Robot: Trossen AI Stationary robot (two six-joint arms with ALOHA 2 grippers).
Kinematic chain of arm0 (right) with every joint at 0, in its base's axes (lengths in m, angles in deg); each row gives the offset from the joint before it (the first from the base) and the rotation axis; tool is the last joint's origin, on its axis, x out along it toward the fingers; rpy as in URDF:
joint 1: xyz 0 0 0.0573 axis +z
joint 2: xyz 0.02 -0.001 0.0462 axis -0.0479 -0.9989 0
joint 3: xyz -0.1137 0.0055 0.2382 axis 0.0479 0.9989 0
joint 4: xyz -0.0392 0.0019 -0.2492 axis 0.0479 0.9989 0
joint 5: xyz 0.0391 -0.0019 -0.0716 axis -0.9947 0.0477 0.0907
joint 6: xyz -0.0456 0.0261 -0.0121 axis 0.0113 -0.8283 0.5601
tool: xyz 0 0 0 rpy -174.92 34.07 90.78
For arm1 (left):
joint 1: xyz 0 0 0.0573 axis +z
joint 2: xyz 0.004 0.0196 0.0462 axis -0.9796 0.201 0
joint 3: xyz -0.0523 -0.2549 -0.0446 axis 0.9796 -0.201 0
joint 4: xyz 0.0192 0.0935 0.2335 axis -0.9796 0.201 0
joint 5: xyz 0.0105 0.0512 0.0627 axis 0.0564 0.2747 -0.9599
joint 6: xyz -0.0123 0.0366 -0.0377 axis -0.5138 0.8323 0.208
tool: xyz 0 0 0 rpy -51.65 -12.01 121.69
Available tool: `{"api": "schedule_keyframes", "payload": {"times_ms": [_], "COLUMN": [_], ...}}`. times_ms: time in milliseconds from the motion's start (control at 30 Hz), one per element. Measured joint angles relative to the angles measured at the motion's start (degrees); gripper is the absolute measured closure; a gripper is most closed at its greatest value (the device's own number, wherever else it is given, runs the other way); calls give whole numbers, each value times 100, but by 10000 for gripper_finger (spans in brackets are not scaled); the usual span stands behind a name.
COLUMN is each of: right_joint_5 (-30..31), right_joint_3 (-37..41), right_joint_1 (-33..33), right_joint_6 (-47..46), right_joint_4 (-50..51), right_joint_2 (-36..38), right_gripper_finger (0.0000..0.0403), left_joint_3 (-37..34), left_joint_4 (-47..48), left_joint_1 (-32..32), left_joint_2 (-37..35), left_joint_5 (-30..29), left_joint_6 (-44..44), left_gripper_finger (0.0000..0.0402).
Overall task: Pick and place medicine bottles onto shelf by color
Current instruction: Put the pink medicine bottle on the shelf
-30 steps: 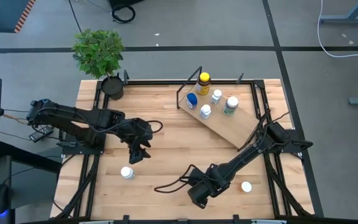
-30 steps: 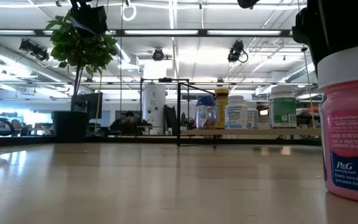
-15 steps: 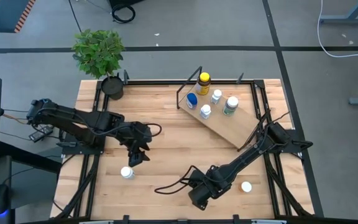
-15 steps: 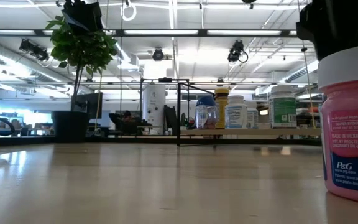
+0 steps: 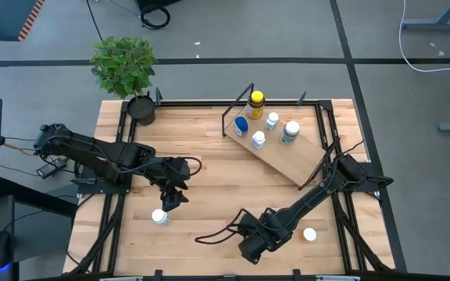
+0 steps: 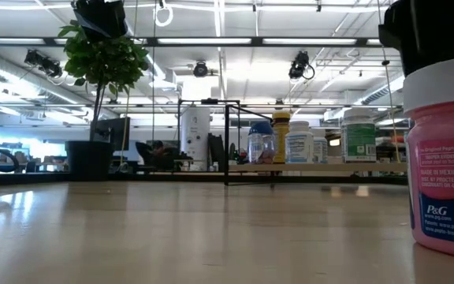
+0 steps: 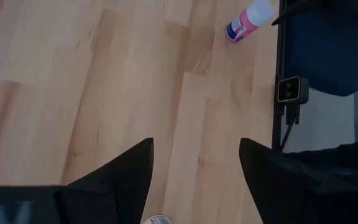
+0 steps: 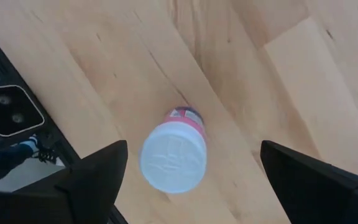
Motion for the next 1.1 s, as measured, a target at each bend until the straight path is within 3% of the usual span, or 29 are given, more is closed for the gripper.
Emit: {"api": "schedule_keyframes", "payload": {"times_ms": [433, 767, 1100], "right_joint_5": [231, 255, 579], "right_joint_3": [2, 9, 9], "right_joint_1": [201, 360, 377], "right_joint_6": [215, 1227, 1199], "right_joint_4": [-174, -340, -298], "right_joint_2": [0, -253, -269], "right_gripper_finger": [40, 40, 40], "left_joint_3": [0, 0, -2], "left_joint_4": [-50, -50, -73], "left_joint_1": [-35, -44, -232], "left_joint_2": [0, 0, 0], "left_joint_5": [-44, -45, -105], "left_joint_6": [-140, -195, -280], "left_gripper_finger": [164, 171, 171]}}
